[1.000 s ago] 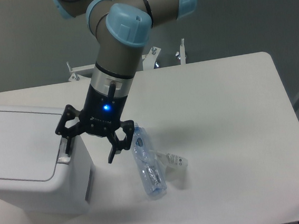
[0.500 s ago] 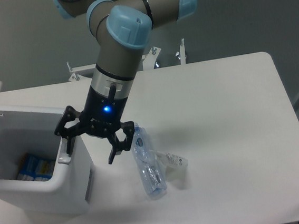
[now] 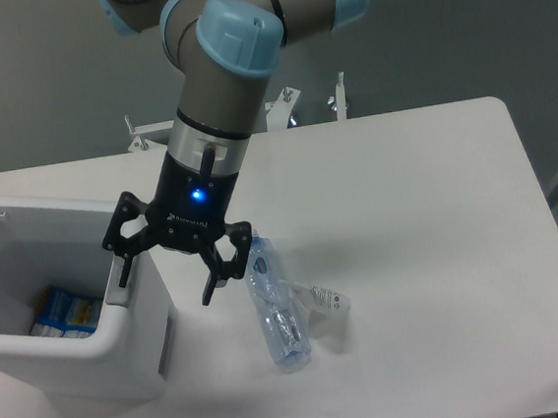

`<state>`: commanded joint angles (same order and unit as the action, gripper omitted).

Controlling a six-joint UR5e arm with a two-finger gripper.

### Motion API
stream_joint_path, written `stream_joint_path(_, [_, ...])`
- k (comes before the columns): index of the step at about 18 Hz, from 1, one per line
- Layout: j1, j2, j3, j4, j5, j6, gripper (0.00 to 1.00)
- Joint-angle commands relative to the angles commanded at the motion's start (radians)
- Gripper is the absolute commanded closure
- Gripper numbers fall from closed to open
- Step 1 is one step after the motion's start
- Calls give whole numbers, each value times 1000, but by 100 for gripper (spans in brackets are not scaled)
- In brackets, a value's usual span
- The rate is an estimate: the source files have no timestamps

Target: Open the trash can

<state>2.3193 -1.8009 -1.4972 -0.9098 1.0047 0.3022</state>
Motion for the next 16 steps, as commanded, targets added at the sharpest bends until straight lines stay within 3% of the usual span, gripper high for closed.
stream_joint_path(3, [28,-26,-3,32,29,20,0])
stream_joint_path(12, [113,-101,-6,35,34,54,0])
stream_joint_path(16, [158,-127,-15,34,100,173,0])
